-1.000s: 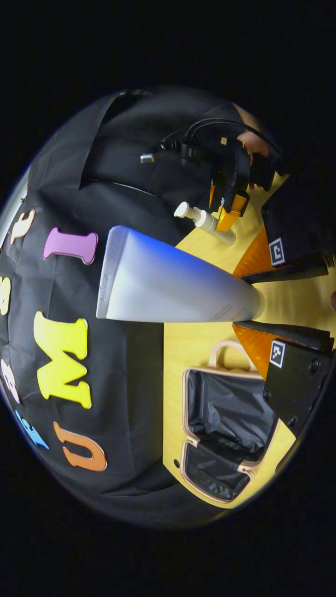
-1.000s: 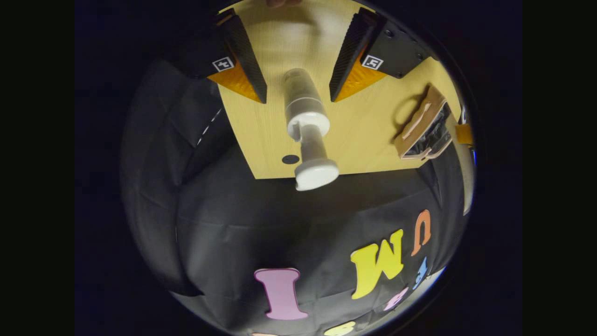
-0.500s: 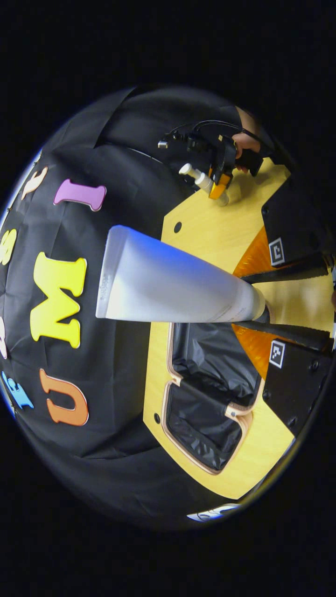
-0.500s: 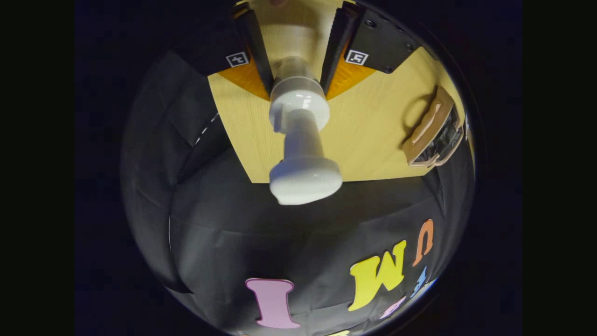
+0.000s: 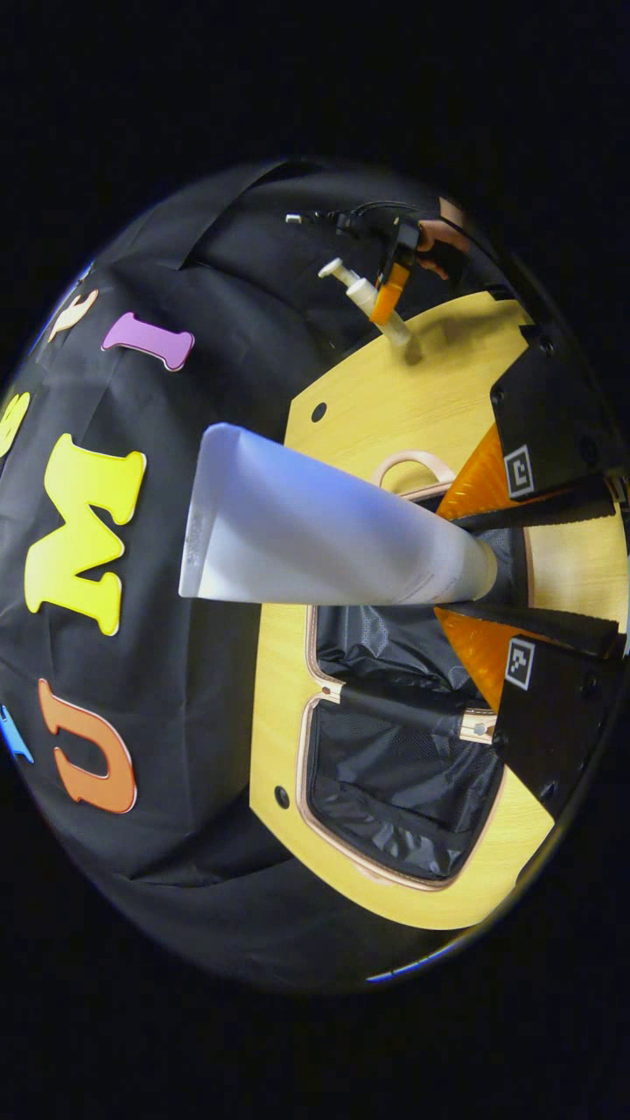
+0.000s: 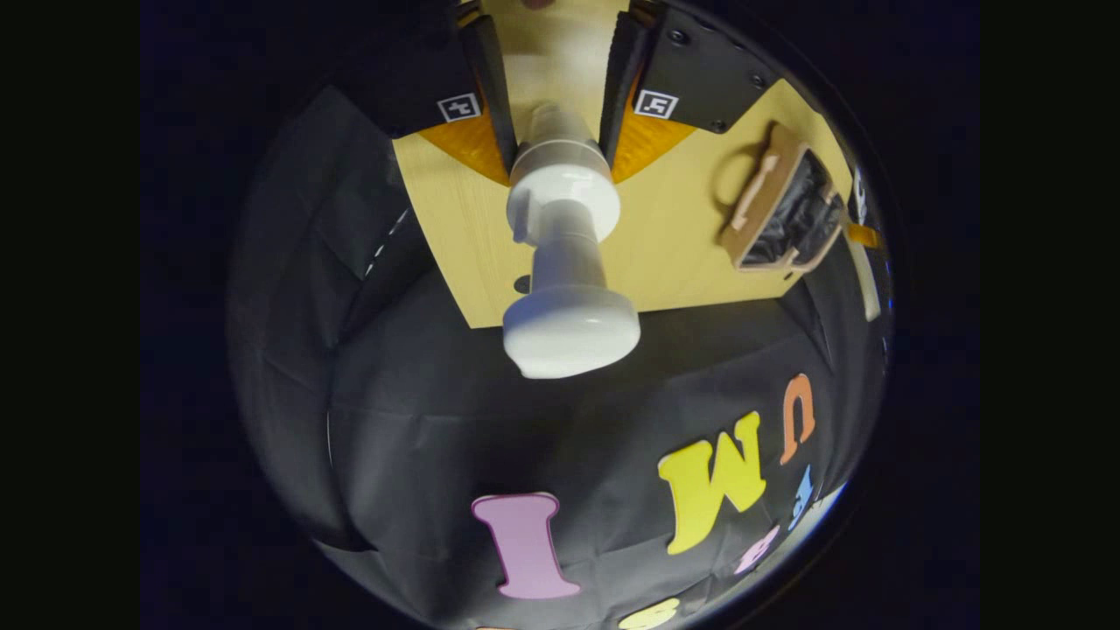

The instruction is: First open the suitcase, pack the skin care products into it, and then close the suitcase.

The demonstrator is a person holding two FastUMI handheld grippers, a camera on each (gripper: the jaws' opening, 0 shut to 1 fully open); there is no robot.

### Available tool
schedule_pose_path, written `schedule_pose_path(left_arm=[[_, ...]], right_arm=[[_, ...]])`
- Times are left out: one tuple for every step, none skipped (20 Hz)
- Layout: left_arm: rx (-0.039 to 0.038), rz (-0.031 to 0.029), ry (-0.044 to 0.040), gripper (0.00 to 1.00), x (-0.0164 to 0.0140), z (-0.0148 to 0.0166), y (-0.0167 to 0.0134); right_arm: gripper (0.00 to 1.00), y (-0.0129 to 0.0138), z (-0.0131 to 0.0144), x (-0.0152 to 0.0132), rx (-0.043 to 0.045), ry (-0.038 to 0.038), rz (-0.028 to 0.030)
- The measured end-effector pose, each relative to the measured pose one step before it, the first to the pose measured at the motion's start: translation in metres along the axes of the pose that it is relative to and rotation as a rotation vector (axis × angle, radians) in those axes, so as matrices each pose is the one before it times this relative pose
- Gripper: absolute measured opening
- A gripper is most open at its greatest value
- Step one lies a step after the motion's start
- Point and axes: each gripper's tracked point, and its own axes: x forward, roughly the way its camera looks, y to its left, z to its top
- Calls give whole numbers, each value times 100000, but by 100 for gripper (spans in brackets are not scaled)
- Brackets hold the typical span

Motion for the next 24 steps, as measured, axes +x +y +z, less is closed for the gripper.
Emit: schedule_pose_path(left_arm=[[-1022, -1904, 3314, 43, 1007, -315, 870], [-1854, -2002, 3743, 44, 1077, -470, 838], [-2246, -2030, 4522, 44, 1055, -529, 759], [-2678, -2378, 5151, 44, 1081, -477, 636], [-2710, -2311, 5311, 44, 903, -523, 510], [-2610, -2123, 6090, 44, 740, -596, 364], [-2711, -1902, 6299, 51, 803, -569, 280], [-2555, -1453, 5574, 43, 710, -470, 323], [-2144, -292, 4839, 43, 537, -306, 432], [-1854, 947, 4294, 42, 459, 8, 474], [-1479, 1194, 3904, 42, 489, -49, 359], [-1998, 1527, 3792, 42, 431, -183, 372], [-2202, 1550, 4433, 42, 316, -158, 281], [-2253, 1698, 4118, 42, 248, -119, 390], [-2255, 2130, 4445, 42, 270, -246, 592], [-2448, 872, 3323, 41, 399, 52, 216], [-2488, 679, 1844, 41, 204, 279, -14], [-2020, 913, 2100, 41, 177, 120, 251], [-1724, 928, 1553, 41, 194, 116, 153], [-2138, 1809, 962, 42, 135, 38, 208], [-1279, 3275, 311, 51, 216, 99, 433], [-978, 772, 677, 45, 22, -23, 58], [-349, 504, -741, 45, 1, 192, -151], [535, 440, -654, 48, -97, -83, -30]], right_arm=[[46, 745, 369, -1410, 1342, -389, 1898], [46, 763, 407, -1556, 521, -182, 1815], [46, 650, 303, -1340, 558, -638, 1439], [47, 648, 291, -1309, 812, -265, 1093], [46, 550, -24, -1231, 1388, -16, 949], [46, 467, 102, -1136, 2030, -59, 446], [46, 337, -142, -1022, 1945, 129, 353], [47, 176, 38, -871, 1805, -322, -333], [47, 85, -47, -795, 1208, -324, -460], [46, 98, 25, -682, 711, -443, -462], [46, 28, -16, -611, 287, -346, -576], [46, -8, 38, -400, 263, -254, -541], [46, 96, -29, -413, 540, -219, -142], [46, 168, 55, -442, 820, -222, 78], [46, 102, -49, -283, 724, -348, 92], [46, 35, 49, -239, 341, -327, -98], [46, 102, -65, -124, 121, -236, -120], [46, 7, 9, -31, -31, 36, -14], [46, 136, -11, -26, -22, -56, 172], [46, 146, -18, -66, -126, 46, 262], [46, 128, -64, -84, -250, 104, 299], [46, 124, -1, -100, -379, 187, 439], [46, 206, 109, -29, -753, -114, 340], [46, 53, 89, -58, -790, -82, 91]])
